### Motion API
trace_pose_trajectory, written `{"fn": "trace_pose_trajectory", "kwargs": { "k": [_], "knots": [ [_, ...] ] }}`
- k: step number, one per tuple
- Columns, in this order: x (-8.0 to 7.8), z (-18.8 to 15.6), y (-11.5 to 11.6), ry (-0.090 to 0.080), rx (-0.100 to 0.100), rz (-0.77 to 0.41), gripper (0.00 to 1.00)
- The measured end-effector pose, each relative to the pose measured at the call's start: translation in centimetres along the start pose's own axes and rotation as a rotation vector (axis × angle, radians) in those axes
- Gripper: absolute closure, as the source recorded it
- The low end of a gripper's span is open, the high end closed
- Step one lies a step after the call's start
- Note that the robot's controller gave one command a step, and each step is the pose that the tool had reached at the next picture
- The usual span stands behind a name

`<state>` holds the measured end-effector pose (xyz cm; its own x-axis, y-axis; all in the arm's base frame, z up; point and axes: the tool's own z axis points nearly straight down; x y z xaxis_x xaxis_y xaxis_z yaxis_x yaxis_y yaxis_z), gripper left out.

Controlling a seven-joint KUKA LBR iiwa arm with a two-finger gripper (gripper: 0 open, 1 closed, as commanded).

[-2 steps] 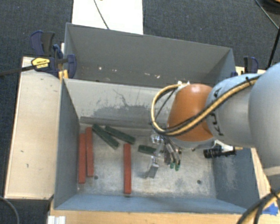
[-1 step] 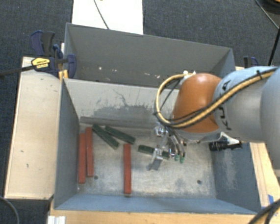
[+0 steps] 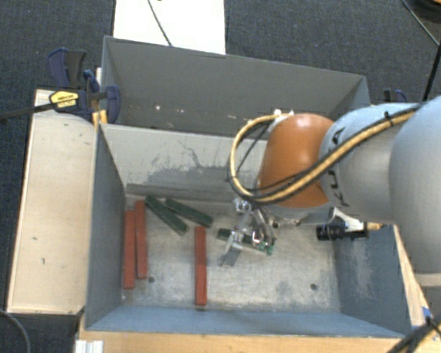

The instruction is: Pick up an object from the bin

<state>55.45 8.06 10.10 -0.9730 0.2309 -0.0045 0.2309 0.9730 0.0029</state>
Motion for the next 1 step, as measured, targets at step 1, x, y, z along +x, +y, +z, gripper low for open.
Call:
{"fn": "trace_pose_trajectory", "kwargs": {
  "k": [1],
  "knots": [
    [-0.75, 3.18, -0.97, 0.005, 0.003, 0.085, 0.00]
  ]
}}
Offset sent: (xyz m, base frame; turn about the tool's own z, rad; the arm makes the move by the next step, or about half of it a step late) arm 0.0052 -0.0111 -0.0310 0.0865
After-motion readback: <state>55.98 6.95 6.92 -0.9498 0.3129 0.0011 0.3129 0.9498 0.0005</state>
